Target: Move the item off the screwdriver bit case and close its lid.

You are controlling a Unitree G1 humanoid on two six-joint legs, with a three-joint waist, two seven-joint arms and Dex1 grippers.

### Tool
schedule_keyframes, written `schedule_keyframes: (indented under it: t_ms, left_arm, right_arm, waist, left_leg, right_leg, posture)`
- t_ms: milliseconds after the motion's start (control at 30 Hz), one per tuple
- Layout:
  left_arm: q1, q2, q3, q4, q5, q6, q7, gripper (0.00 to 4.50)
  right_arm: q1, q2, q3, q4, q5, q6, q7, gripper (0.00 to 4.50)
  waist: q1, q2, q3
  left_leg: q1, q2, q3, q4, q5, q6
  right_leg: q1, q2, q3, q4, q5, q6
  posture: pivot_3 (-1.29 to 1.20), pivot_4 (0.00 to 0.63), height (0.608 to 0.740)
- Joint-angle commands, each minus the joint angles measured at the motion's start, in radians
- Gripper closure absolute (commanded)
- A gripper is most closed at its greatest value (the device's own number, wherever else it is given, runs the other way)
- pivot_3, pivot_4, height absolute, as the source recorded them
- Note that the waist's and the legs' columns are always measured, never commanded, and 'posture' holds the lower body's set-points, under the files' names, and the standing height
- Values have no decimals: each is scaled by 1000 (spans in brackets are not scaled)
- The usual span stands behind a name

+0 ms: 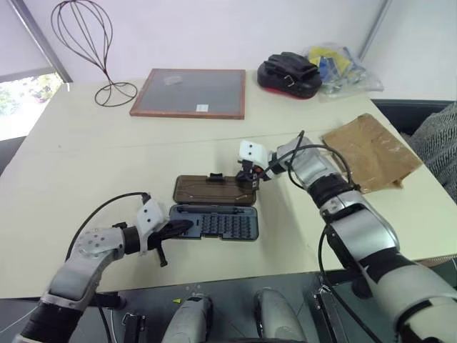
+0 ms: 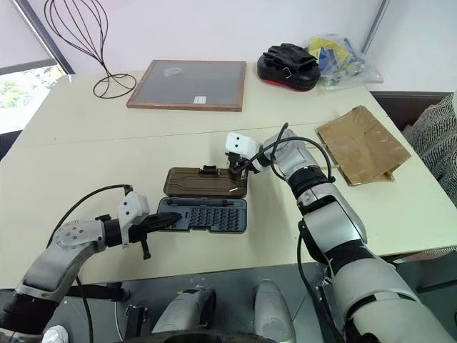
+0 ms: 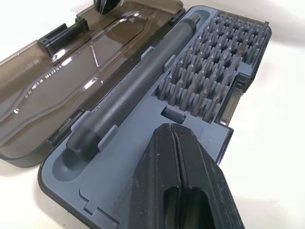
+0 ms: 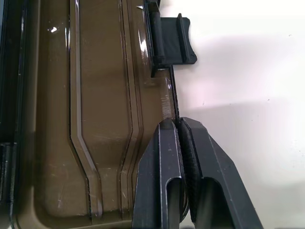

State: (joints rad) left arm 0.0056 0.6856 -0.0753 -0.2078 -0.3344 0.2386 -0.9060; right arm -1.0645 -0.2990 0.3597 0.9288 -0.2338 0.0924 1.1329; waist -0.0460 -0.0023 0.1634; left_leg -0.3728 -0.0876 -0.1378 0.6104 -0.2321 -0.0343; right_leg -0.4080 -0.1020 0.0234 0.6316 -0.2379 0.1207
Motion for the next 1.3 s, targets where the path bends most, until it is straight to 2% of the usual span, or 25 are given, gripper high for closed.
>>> schedule_keyframes:
  t_ms: [33, 267, 433, 567, 700, 833, 1100, 1200, 1300]
  left_arm:
    - [6, 11, 16, -12, 6, 62, 20, 4500]
    - [-67, 0, 80, -28, -42, 156, 58, 4500]
    - [-87, -4, 81, -22, -41, 174, 56, 4500]
    - [-105, -10, 77, -13, -42, 184, 56, 4500]
    - [-125, -22, 78, -3, -46, 199, 56, 4500]
    - [-149, -30, 81, -5, -58, 216, 56, 4500]
    - [-246, -45, 144, -59, -163, 308, 70, 4500]
    - [-337, -58, 203, -103, -261, 382, 97, 4500]
    - [-467, -69, 311, -65, -350, 436, 168, 4500]
  right_arm:
    - [9, 2, 9, -56, -16, -51, -45, 4476]
    - [60, -95, 16, -312, -93, -212, -169, 4476]
    - [180, -157, -15, -625, -71, -121, -156, 4476]
    - [276, -186, -28, -862, -56, -17, -141, 4476]
    - [362, -203, -20, -1052, -44, 48, -126, 4476]
    - [396, -199, -6, -1118, -54, 84, -140, 4476]
    - [388, -198, 7, -1090, -71, 67, -177, 4476]
    - [385, -207, 16, -1065, -82, 33, -193, 4476]
    - [383, -210, 20, -1049, -85, 5, -205, 4476]
  waist:
    - [-1, 0, 0]
    - [2, 0, 2]
    - [7, -1, 3]
    - [6, -1, 3]
    - [5, -1, 3]
    - [5, -1, 3]
    - [3, -2, 3]
    - [7, -5, 5]
    - [5, -8, 6]
  left_leg:
    - [0, 0, 0, 0, 0, 0]
    - [-3, 0, 0, 0, 0, 0]
    - [-8, 0, 0, 1, 0, 0]
    - [-18, 0, -1, 3, 1, -1]
    - [-19, 0, 0, 3, 1, -1]
    - [-19, 0, 0, 3, 1, -1]
    - [-19, 0, 0, 3, 1, -1]
    - [-19, 0, 0, 3, 1, -1]
    - [-19, 0, -1, 4, 1, -2]
  right_leg:
    - [0, 0, 0, 0, 0, 0]
    - [-3, 0, 0, 1, 0, 0]
    - [-6, 0, 0, -1, 0, 1]
    - [-17, 0, 0, 1, 0, 1]
    - [-18, -1, 0, 1, 1, 0]
    - [-18, -1, 0, 1, 1, 0]
    - [-18, 0, 0, 1, 1, 0]
    - [-18, -1, 0, 1, 1, 0]
    - [-18, 0, -1, 1, 1, 0]
  posture:
    - [0, 150, 734]
    - [0, 150, 734]
    - [0, 150, 734]
    - [0, 150, 734]
    - [0, 150, 734]
    - [0, 150, 734]
    - [0, 150, 734]
    - [0, 150, 734]
    - [0, 150, 734]
